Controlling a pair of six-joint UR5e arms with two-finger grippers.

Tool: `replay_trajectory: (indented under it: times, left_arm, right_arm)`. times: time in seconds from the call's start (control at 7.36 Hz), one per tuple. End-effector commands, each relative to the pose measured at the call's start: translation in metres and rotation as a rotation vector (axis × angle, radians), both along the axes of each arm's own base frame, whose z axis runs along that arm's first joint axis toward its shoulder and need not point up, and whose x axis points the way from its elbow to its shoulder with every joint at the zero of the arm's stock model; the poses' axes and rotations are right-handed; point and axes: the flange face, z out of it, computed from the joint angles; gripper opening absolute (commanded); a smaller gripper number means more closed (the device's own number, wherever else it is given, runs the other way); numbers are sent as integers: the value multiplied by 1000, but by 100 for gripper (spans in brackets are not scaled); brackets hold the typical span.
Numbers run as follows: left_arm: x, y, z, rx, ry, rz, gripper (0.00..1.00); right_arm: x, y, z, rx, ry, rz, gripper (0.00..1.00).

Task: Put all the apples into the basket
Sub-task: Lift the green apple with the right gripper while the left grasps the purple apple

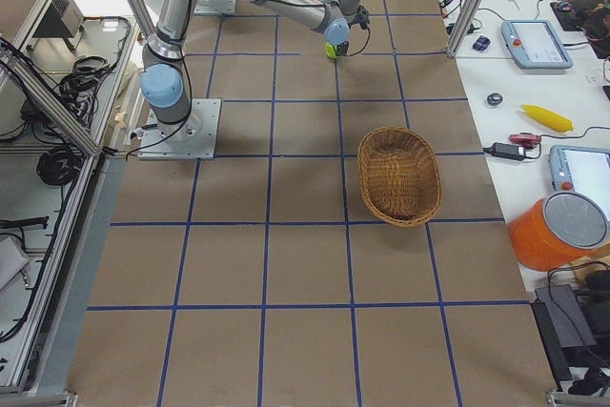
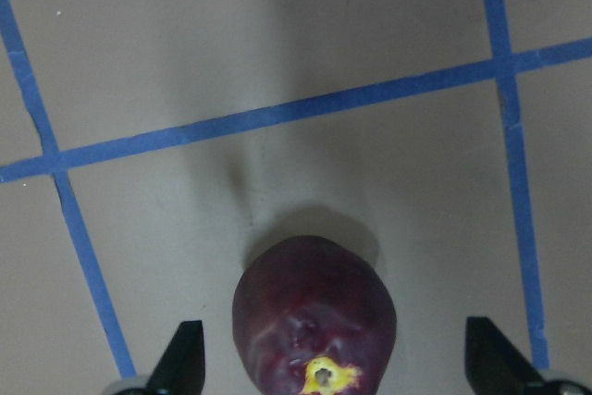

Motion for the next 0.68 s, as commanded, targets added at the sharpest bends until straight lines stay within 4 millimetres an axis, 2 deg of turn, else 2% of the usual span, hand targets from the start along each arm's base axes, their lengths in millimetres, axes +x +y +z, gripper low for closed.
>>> replay_trajectory:
  times: [0.0, 0.14, 0.27, 0.41, 0.54]
  left_arm:
    - [1, 0, -30, 11, 9, -2, 100]
    - [2, -2, -39, 17, 15, -1, 100]
    - [3, -2, -41, 18, 16, 1, 94]
    - [3, -2, -41, 17, 16, 13, 79]
    - [2, -2, -36, 15, 9, 14, 59]
  right_arm:
    - [2, -4, -9, -17, -8, 0, 44]
    - [-3, -7, -5, -29, 8, -4, 5]
    - [-4, -7, -1, -35, 14, -6, 0]
    - [-9, -13, 7, -48, 8, -17, 0]
    - [-16, -19, 38, -75, 4, -31, 0]
